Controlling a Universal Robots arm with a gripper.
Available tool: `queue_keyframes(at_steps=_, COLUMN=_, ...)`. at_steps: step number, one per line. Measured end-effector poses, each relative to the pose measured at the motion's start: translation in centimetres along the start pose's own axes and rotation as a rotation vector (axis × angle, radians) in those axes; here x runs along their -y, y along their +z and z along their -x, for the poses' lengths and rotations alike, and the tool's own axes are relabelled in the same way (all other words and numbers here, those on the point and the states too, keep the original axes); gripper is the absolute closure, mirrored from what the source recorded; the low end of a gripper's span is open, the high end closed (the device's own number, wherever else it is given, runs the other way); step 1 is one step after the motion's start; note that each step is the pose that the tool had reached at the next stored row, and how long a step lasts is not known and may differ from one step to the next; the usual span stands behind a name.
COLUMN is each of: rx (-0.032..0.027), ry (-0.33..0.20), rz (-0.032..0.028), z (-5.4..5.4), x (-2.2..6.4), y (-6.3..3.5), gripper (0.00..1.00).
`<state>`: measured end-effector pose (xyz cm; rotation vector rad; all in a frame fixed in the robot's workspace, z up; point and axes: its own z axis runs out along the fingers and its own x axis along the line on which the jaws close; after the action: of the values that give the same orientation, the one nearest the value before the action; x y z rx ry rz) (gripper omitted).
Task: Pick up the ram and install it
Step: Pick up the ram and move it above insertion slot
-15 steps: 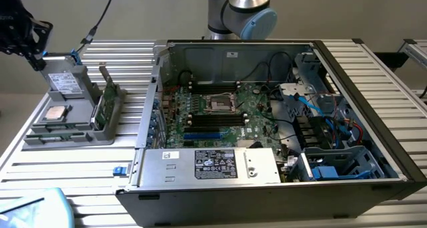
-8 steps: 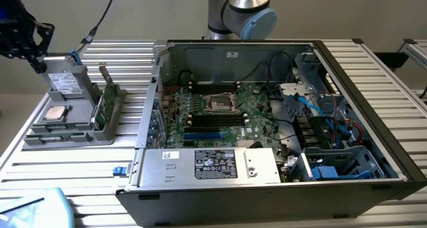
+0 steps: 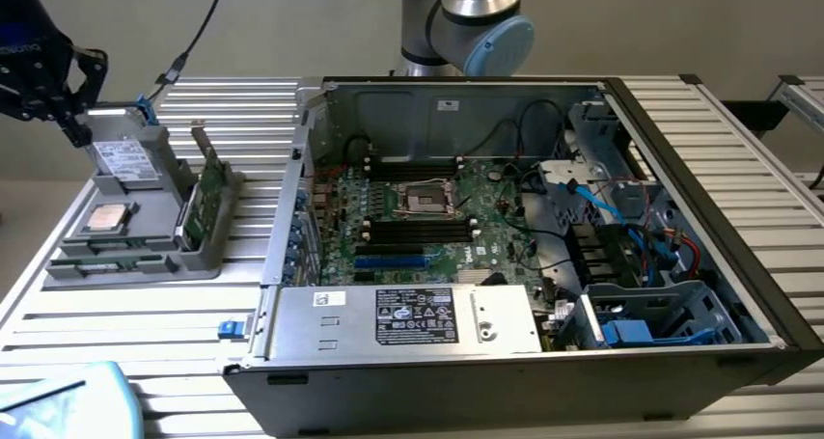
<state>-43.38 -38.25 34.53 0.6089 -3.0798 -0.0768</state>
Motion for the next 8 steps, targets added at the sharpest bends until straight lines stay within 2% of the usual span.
queue_keyframes(at_steps=8, rx=-0.0072, ry=-0.146, rz=0.0014, z=0.0, x=0.03, y=0.53, gripper=0.89)
